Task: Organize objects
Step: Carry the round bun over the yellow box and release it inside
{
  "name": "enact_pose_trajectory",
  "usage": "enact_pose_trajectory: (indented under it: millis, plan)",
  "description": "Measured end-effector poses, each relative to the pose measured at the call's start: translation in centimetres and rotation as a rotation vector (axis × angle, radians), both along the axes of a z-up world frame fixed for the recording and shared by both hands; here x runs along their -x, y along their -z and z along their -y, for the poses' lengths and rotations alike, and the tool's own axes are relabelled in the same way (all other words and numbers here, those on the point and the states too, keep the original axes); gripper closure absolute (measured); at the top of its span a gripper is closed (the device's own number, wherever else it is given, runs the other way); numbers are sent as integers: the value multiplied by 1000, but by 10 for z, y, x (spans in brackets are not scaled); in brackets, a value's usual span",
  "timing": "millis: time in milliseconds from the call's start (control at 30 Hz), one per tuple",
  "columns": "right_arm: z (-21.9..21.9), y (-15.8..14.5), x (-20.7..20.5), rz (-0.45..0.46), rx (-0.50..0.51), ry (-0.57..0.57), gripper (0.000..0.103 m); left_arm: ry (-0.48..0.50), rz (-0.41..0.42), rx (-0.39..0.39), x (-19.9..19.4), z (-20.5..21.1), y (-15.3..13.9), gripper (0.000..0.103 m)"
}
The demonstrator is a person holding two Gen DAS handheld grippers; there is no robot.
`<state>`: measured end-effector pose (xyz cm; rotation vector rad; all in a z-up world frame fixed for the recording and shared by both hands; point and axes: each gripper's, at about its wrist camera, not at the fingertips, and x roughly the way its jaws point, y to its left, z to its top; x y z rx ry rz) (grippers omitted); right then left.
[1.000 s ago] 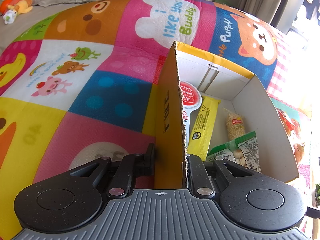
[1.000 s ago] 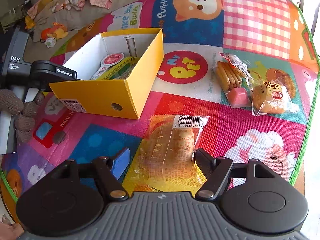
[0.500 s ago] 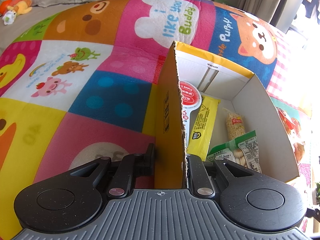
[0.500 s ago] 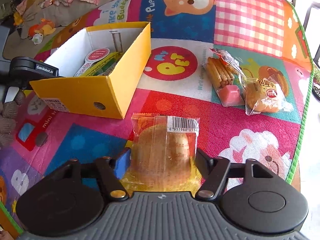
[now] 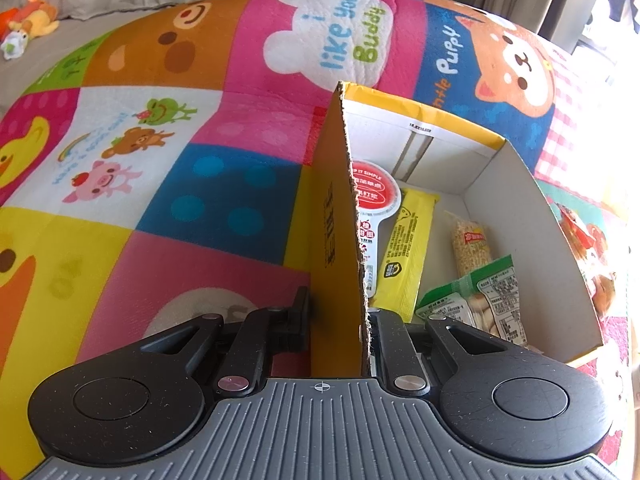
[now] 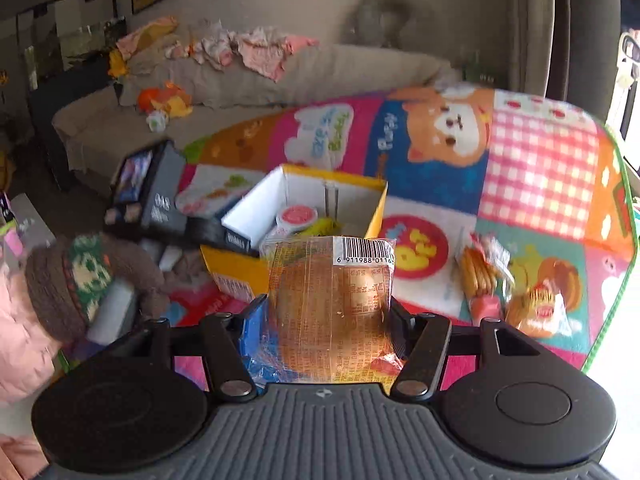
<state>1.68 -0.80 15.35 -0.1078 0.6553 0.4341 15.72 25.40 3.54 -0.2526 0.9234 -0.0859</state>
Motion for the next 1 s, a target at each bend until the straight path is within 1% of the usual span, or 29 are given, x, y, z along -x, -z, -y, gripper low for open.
enact_pose_trajectory:
  millis: [67,133,300,433,500,600,700,767,900,1000]
  plan:
    - [-2,-18,-10,32,-44,-1,43,-1,2,1,0,0,0,87]
    - [-7,-29,-23,49,-73,3,43,0,3,2,0,0,0,87]
    - [-30,-36,-62,35,-131,-2,43,-1,4,3,0,-1,0,87]
    - [-57,-42,-94,114,-181,22,42,1,3,4,0,-1,0,87]
    - [-67,-39,-115,78,-213,12,37,6,4,6,0,-1,1,87]
    - [-70,-26,-133,-4,-230,19,37,7,5,11,0,-2,1,87]
    - [-58,-9,-133,-47,-220,58,36,10,7,9,1,-2,1,87]
    - [-42,1,-130,-67,-206,97,34,11,10,10,1,-3,2,87]
    - [4,24,-124,-92,-152,203,29,10,9,11,1,-2,2,87]
    - [44,45,-117,-124,-110,299,29,11,10,9,1,-2,1,87]
